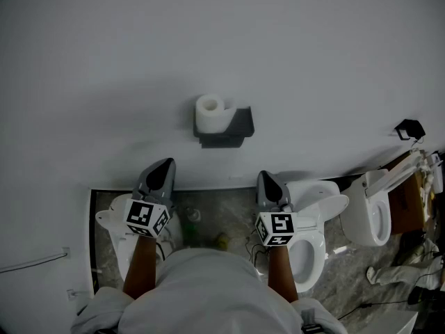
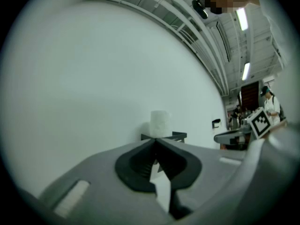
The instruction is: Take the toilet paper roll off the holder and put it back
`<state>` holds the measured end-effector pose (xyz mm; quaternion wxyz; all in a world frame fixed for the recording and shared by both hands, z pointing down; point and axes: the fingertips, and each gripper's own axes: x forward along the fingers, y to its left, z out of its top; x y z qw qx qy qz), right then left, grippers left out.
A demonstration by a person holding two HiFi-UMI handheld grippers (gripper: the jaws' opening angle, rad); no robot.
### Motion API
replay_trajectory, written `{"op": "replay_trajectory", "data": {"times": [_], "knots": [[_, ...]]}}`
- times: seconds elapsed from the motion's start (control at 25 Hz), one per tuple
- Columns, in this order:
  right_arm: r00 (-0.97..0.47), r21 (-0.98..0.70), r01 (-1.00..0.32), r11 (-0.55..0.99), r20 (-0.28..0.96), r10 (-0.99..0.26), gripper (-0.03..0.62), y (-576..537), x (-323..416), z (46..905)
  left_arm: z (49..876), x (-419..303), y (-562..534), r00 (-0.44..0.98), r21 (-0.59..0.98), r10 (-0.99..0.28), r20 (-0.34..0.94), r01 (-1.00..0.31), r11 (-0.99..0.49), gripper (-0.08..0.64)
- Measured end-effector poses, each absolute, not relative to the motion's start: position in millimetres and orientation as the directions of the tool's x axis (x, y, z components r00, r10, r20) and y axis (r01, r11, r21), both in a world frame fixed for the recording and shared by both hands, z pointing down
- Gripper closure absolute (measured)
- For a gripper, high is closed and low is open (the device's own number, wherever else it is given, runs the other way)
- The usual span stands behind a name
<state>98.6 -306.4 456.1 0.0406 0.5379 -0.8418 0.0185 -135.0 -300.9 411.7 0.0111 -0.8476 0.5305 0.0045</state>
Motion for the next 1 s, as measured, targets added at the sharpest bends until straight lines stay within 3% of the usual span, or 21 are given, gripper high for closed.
{"op": "replay_trajectory", "data": {"times": [1.0], "knots": [[-0.419, 0.008, -0.907, 0.422, 0.085, -0.904, 0.591, -306.7, 98.4, 456.1, 414.9, -134.5, -301.8, 0.452, -0.038, -0.892, -0.006, -0.892, -0.451, 0.56]]}}
